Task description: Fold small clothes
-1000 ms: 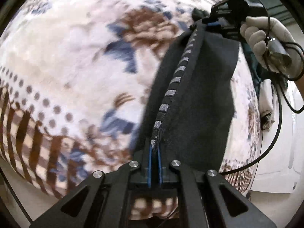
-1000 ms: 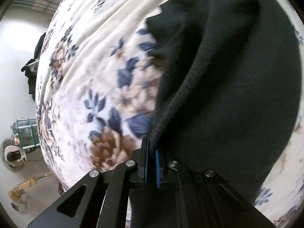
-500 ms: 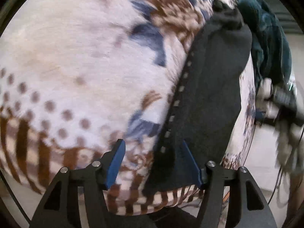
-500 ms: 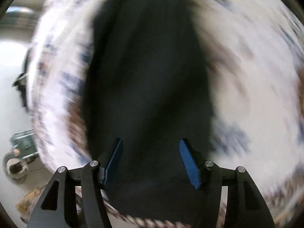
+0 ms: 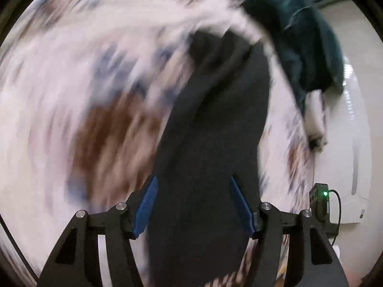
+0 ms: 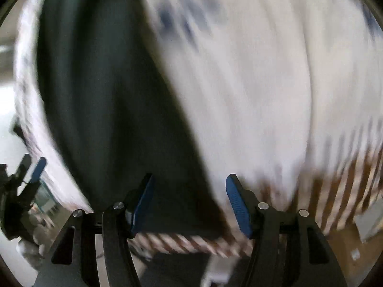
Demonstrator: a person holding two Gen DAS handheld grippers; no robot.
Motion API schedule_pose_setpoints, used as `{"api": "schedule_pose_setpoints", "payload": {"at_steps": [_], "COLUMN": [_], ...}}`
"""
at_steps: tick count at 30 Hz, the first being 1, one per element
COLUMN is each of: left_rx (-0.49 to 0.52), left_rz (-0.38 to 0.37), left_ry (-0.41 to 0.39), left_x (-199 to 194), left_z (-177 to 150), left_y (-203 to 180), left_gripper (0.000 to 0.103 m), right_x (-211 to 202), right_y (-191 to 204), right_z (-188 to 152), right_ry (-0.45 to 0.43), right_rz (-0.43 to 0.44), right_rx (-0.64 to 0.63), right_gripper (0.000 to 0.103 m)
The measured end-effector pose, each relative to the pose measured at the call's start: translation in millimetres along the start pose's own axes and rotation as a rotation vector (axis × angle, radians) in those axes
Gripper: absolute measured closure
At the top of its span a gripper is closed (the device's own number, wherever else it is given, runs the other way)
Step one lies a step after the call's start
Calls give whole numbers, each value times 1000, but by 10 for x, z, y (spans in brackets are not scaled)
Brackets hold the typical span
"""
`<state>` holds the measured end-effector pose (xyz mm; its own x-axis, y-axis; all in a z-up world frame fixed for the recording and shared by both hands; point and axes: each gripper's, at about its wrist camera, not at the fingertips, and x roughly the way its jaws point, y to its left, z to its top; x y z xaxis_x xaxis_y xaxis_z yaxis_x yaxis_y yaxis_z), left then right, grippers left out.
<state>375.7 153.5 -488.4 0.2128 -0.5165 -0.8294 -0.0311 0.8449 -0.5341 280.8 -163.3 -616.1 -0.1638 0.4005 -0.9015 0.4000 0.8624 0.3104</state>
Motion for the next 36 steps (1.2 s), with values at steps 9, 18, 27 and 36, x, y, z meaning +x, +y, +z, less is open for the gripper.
{"api": "schedule_pose_setpoints", "payload": {"at_steps": [9,18,27,36], "left_rx": [137,194,57,39], "left_rz": [52,81,46,46], "left_ry": [-50,-78,-78,-108], "left_x": [828,1137,1192,1156], "left_z": [1839,1992,2257,2367], "left_y": [-327,-233,93,109], "left_gripper": [44,99,99,101], "right_x": [-787,-625,-747,-754], "right_y": [1066,1274,777,1198], "right_z": [2059,3047,3146,3654], "right_ry": [-354,-363,-292,-301], "right_rz": [133,20,66,66], "right_rx": [-114,-51,70,-67], "right_gripper": [39,71,66,85]}}
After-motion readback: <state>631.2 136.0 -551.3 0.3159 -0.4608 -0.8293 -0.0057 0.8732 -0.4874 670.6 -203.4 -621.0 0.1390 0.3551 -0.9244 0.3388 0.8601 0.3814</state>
